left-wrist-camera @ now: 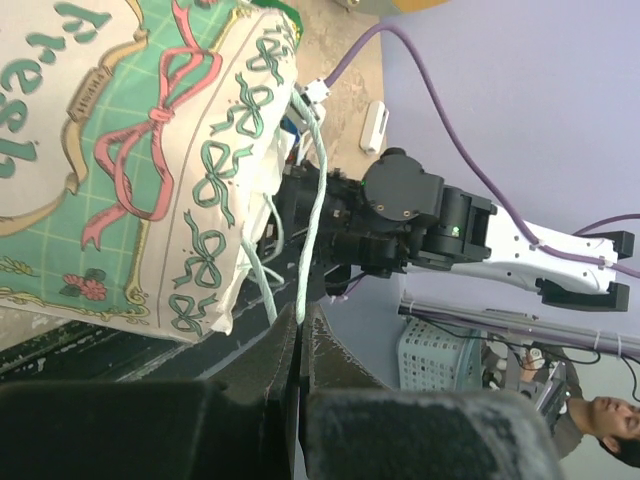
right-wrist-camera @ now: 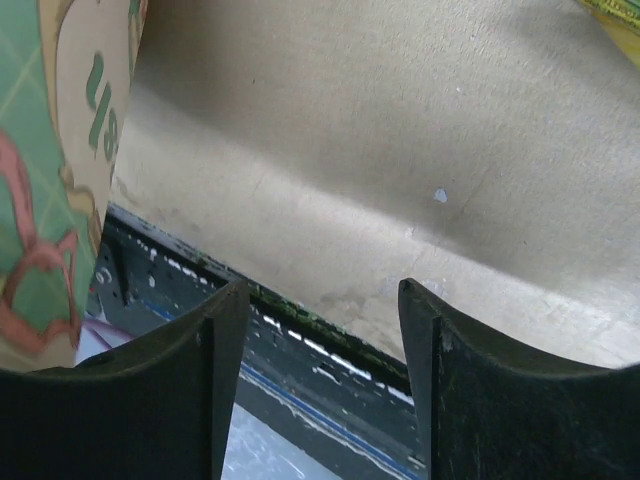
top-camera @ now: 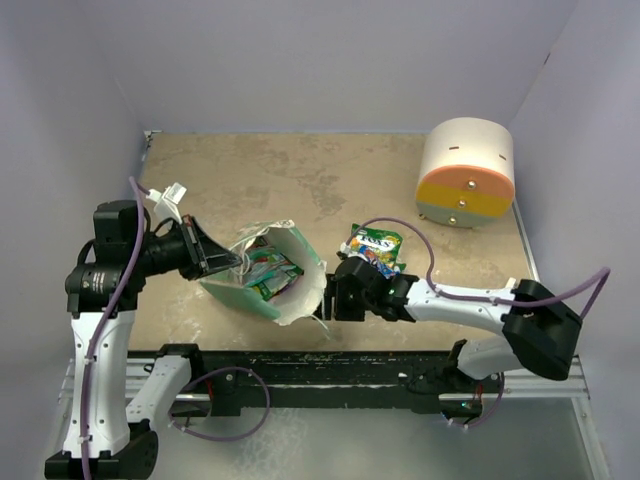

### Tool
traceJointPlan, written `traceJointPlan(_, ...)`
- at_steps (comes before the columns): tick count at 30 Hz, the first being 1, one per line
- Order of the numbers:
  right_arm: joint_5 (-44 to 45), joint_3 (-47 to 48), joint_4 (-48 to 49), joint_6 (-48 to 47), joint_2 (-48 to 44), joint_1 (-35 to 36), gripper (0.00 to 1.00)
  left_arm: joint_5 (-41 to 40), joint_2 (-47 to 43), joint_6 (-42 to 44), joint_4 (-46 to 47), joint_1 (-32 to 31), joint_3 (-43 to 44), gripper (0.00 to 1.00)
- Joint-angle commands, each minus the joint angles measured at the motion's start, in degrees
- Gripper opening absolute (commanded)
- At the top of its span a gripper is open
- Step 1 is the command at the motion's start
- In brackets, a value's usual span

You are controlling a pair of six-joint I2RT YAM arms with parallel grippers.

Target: Take the snacks out of the paper bag

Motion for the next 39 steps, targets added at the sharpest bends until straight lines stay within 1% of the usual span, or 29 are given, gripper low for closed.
traceJointPlan(1, 0.2, 1.4, 7.6, 7.1, 3.5, 0.0, 0.63, -0.7, -1.0, -0.6, 3.8, -0.1, 2.4, 0.0)
traceJointPlan(4, -0.3, 4.5, 7.7, 9.1, 7.6, 0.0, 0.64, -1.2, -2.1, -2.6, 4.6, -0.1, 2.1, 0.0)
traceJointPlan(7, -1.3, 6.6, 11.2, 10.9, 12.0, 0.0, 0.68, -0.9, -1.5, -2.7, 4.7, -0.1, 2.7, 0.0)
traceJointPlan(11, -2.7, 12.9, 11.0, 9.0, 19.9, 0.0, 0.69, -2.7, 0.0, -1.0, 3.5, -0.1, 3.9, 0.0)
traceJointPlan(15, -5.7, 20.5, 10.3, 7.6, 26.8, 0.1, 0.71, -4.4, -0.9, -1.4, 3.9, -0.1, 3.0, 0.0)
traceJointPlan(19, -7.7, 26.0, 12.1, 7.5, 31.5, 0.2, 0.71, -4.6, -0.9, 0.2, 1.1, -0.1, 2.8, 0.0)
traceJointPlan(22, -7.8, 31.0, 12.8, 7.6, 35.1, 0.5, 0.72, -6.9, -1.3, 1.9, -1.4, -0.1, 3.2, 0.0)
traceJointPlan(25, -7.3, 33.4, 13.6, 8.3, 37.5, 0.5, 0.72, -9.1, -1.4, 2.8, -1.9, -0.1, 3.2, 0.0)
traceJointPlan(29, -7.1, 33.2, 12.9, 8.0, 36.6, 0.5, 0.73, -10.2, -0.7, 2.6, -1.8, -0.1, 3.7, 0.0)
traceJointPlan(33, -2.3, 29.6, 10.8, 3.3, 30.4, 0.5, 0.75, -9.9, -0.6, 2.4, -1.1, -0.1, 4.5, 0.0)
traceJointPlan(39, 4.9, 24.0, 1.7, -3.2, 20.6, -0.6, 0.8, -8.0, -1.5, 3.5, 0.8, -0.1, 3.3, 0.0)
